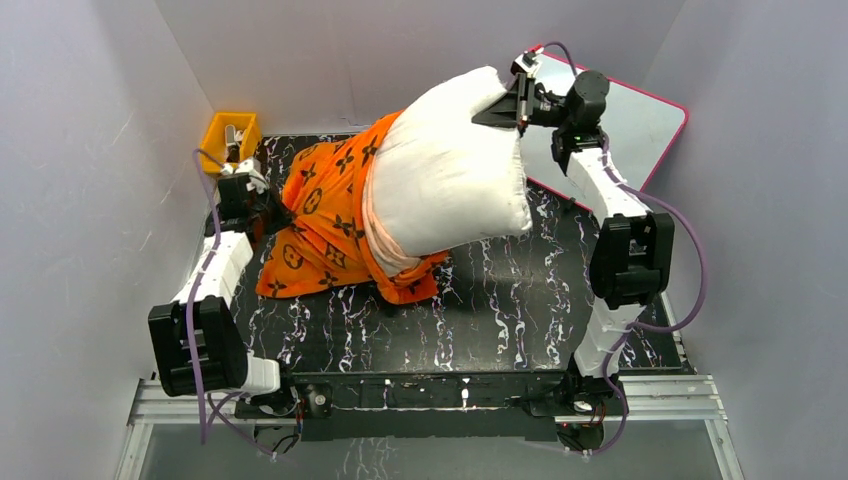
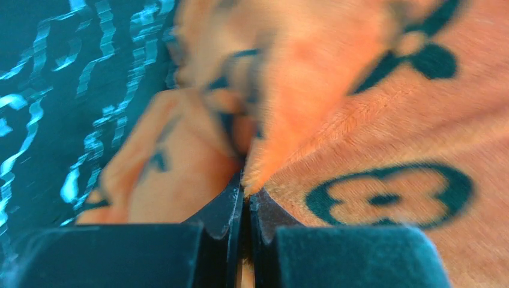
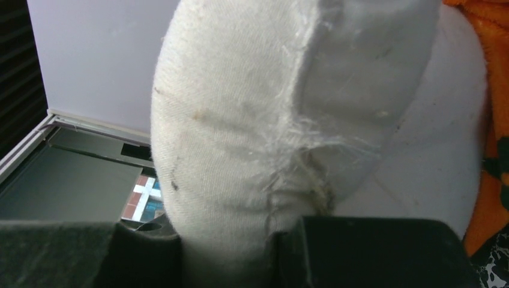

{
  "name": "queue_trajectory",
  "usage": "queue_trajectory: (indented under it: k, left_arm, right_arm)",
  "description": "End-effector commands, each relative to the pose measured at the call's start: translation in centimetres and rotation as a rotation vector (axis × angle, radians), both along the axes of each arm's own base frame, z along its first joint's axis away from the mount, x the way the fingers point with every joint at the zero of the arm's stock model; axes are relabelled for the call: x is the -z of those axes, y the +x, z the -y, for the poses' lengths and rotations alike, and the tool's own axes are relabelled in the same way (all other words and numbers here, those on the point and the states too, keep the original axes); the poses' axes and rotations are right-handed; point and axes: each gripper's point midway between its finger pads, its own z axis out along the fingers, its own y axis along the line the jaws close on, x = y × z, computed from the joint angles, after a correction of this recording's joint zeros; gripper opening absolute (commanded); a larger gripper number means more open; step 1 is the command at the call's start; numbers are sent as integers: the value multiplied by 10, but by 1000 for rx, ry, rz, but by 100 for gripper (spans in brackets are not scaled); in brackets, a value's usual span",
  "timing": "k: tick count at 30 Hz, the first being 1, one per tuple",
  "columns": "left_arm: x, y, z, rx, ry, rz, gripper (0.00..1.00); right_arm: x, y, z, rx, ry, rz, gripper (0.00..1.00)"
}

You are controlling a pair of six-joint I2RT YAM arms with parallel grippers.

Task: Remove the pillowcase from the pillow
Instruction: Remove the pillow from the pillowcase.

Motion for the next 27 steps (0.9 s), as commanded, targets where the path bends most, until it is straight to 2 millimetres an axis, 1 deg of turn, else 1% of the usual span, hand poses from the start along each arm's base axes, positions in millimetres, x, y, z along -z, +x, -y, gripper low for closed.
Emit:
queue_trajectory:
  k: [1,3,6,8,9,11,13,14,16,17,18,19,20,21,22,23,24,25,27]
  left_arm:
    - [76,-72,-95,-429,115,-307,0]
    - [81,-88,-103,-485,107,-327,0]
    - [70,-97,-120,-549,164,-302,0]
    - [63,-102,-130,-584,196,-290,0]
    - [61,-103,-130,-588,203,-283,0]
    - [53,-100,-126,-567,181,-249,0]
    - [37,-91,-116,-512,147,-174,0]
    - [27,-86,-112,-487,134,-137,0]
    - [0,-72,-99,-407,94,-42,0]
    - [-16,-63,-87,-340,57,15,0]
    - [-35,-53,-67,-225,3,85,1]
    - [-52,-45,-56,-159,-14,144,19]
    - [-74,-38,-36,-56,-54,208,47]
    - [-90,-34,-25,-3,-72,237,75]
    - [-104,-32,-12,54,-94,253,95]
    - [-136,-44,42,288,-185,272,98]
    - [-147,-55,72,421,-218,291,98]
    - [-153,-70,101,547,-250,300,98]
    - [-152,-109,148,736,-321,262,98]
  right_arm:
    - [-115,-40,78,186,63,275,0]
    - [-125,-40,98,237,86,275,0]
    - [-133,-37,119,281,119,273,0]
    - [-136,-31,129,305,133,261,0]
    - [-138,-30,131,310,135,262,0]
    - [-141,-29,130,311,142,265,0]
    - [-138,-31,122,290,131,268,0]
    - [-133,-30,117,276,122,250,0]
    - [-120,-30,100,240,102,219,0]
    - [-112,-32,87,215,94,204,0]
    - [-104,-32,78,202,84,186,0]
    - [-96,-31,71,196,72,174,0]
    - [-88,-29,64,196,59,158,0]
    - [-82,-25,61,204,45,145,0]
    - [-77,-23,55,204,34,133,0]
    - [-64,-12,45,234,14,88,0]
    - [-61,-8,45,255,8,73,0]
    - [-57,-3,46,275,1,59,0]
    - [-50,1,45,291,-17,44,0]
